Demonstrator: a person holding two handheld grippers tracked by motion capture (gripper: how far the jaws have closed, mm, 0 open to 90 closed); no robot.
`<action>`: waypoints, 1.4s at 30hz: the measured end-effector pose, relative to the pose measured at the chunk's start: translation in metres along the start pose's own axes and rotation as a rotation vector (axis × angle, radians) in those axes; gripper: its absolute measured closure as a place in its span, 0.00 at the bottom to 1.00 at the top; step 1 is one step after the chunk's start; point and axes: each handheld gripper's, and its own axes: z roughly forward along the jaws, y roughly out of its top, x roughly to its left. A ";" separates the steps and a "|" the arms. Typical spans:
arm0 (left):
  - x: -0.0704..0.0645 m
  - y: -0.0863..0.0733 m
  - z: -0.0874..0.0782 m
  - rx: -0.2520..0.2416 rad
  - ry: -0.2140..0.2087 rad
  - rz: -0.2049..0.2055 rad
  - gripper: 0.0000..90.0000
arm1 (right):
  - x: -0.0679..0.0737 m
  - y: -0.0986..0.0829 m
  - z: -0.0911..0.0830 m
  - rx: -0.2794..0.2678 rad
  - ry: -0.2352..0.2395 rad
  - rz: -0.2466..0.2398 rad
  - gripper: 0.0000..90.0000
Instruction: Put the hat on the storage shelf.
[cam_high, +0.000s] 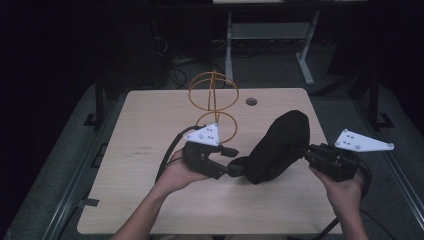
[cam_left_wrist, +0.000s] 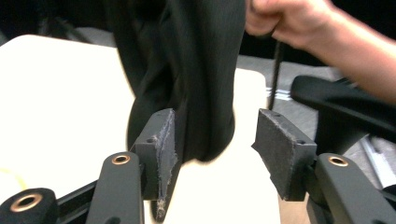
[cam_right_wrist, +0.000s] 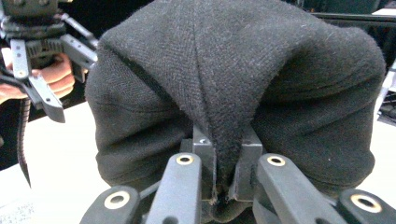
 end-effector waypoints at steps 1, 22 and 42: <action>0.001 -0.003 -0.003 0.009 0.013 -0.003 0.51 | -0.001 0.002 -0.001 0.002 -0.006 0.005 0.92; 0.026 -0.078 -0.044 0.056 0.191 -0.110 0.43 | -0.016 0.049 0.004 -0.023 -0.120 -0.026 0.92; 0.045 -0.137 -0.050 0.142 0.289 -0.181 0.37 | -0.017 0.105 0.050 -0.047 -0.112 -0.081 0.92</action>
